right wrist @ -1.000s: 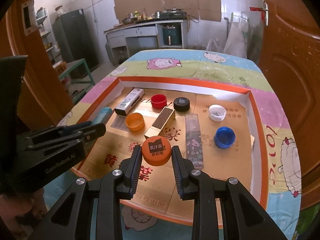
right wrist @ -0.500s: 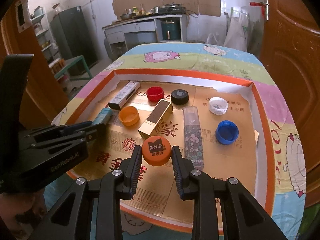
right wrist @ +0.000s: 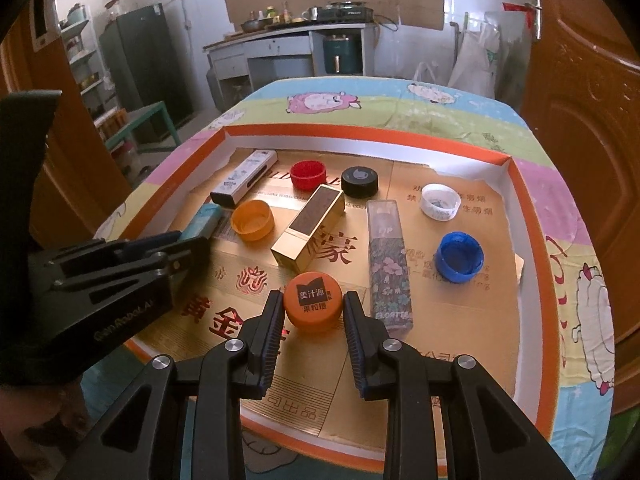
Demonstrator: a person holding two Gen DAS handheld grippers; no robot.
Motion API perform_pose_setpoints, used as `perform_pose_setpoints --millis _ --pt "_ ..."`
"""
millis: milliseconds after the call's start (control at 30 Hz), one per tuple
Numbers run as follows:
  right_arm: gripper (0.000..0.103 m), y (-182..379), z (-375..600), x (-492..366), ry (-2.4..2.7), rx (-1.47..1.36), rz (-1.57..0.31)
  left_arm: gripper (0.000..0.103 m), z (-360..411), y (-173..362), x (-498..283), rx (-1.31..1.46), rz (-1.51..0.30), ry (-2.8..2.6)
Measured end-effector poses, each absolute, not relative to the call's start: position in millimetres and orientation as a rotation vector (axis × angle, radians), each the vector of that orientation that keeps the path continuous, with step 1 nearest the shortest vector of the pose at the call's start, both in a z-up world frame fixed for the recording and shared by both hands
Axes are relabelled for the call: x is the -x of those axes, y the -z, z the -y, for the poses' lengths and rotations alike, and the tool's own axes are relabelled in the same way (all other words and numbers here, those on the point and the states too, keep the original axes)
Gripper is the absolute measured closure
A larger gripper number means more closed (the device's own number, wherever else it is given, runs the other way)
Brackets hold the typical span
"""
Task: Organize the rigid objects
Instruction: 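Carry the orange printed cap and teal lighter into the cardboard tray, then open both tools to release the printed cap and lighter in the tray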
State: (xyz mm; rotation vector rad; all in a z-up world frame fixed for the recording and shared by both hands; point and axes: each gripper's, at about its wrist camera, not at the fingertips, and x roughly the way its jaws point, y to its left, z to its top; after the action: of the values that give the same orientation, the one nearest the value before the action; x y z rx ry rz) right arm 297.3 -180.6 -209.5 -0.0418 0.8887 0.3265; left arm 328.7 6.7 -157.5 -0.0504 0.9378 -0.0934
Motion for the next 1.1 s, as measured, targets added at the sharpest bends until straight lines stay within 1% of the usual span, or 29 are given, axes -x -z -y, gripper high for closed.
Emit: perform_pose_setpoints --millis 533,600,667,733,933,1100 --pt "0.071 213.9 173.5 -297.7 -0.313 0.095 -0.885 0.080 -7.9 158.4 -326.5 0.057 -0.918 0.097" --pt "0.070 214.1 172.4 -298.0 -0.314 0.096 -0.881 0.080 -8.0 158.5 -326.7 0.056 -0.913 0.098" --pt "0.062 214.2 171.2 -297.8 -0.320 0.097 -0.879 0.078 -7.2 158.4 -326.2 0.051 -0.909 0.101" --pt "0.058 214.6 170.3 -297.1 -0.320 0.103 -0.877 0.075 -6.3 158.2 -325.8 0.049 -0.906 0.109" --pt "0.058 214.7 170.1 -296.8 -0.318 0.108 -0.869 0.067 -4.5 157.4 -325.6 0.052 -0.897 0.137" --pt "0.058 214.8 171.7 -298.3 -0.317 0.099 -0.867 0.065 -4.4 156.8 -325.8 0.060 -0.894 0.147"
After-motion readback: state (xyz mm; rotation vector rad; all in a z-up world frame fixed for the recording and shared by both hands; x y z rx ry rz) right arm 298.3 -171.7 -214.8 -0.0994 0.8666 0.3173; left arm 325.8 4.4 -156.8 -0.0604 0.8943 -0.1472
